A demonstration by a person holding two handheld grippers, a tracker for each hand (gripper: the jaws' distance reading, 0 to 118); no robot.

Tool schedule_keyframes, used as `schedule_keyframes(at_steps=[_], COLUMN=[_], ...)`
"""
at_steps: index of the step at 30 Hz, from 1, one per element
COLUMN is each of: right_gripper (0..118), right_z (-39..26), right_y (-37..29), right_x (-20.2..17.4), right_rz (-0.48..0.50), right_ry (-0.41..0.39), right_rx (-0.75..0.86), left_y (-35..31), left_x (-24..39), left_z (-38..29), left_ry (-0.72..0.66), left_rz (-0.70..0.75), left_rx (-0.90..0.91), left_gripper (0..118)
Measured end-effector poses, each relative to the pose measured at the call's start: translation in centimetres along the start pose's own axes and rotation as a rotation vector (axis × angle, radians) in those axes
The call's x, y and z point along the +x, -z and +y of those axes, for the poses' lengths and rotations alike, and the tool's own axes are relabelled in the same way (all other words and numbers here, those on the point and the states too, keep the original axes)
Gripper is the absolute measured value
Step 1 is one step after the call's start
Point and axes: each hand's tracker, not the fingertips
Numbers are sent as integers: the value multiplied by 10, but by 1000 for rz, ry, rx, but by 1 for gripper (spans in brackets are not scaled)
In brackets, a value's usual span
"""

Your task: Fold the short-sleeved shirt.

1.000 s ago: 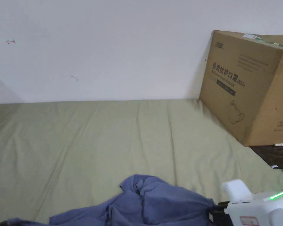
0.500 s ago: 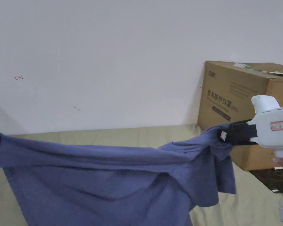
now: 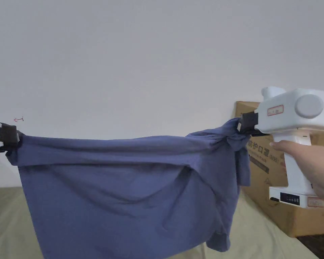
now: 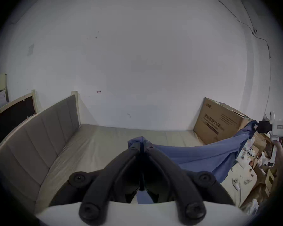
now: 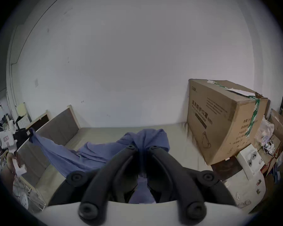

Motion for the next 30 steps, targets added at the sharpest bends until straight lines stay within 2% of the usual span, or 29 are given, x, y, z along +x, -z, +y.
schedule_keyframes(at_steps=[4,7,10,13,17,20,23,25,30], right_gripper=[7,7,7,7,7,7,7,7,7], right_z=[-37,-97,-182,-274,-376,-414,-420,-420,-423], right_y=[43,76,111,118,89,47,0,-27,-87], right_x=[1,10,31,50,72,84,92,95,85], right_rz=[-18,-33,-38,-41,-31,-19,9,31,19], right_ry=[15,23,49,73,79,89,94,130,97], right_rx=[-33,-153,-330,-536,-761,-833,-820,-817,-851], left_y=[28,50,62,58,23,-13,-47,-73,-115], left_x=[-10,-22,-34,-47,-58,-65,-77,-76,-67], left_z=[-27,-72,-145,-232,-334,-377,-386,-380,-361], left_ry=[-38,-68,-63,-59,-77,-79,-135,-168,-213], left_rz=[31,37,37,36,0,31,9,-3,-18], left_rx=[-6,-145,-321,-540,-807,-898,-921,-912,-883], left_gripper=[1,1,1,1,1,1,1,1,1])
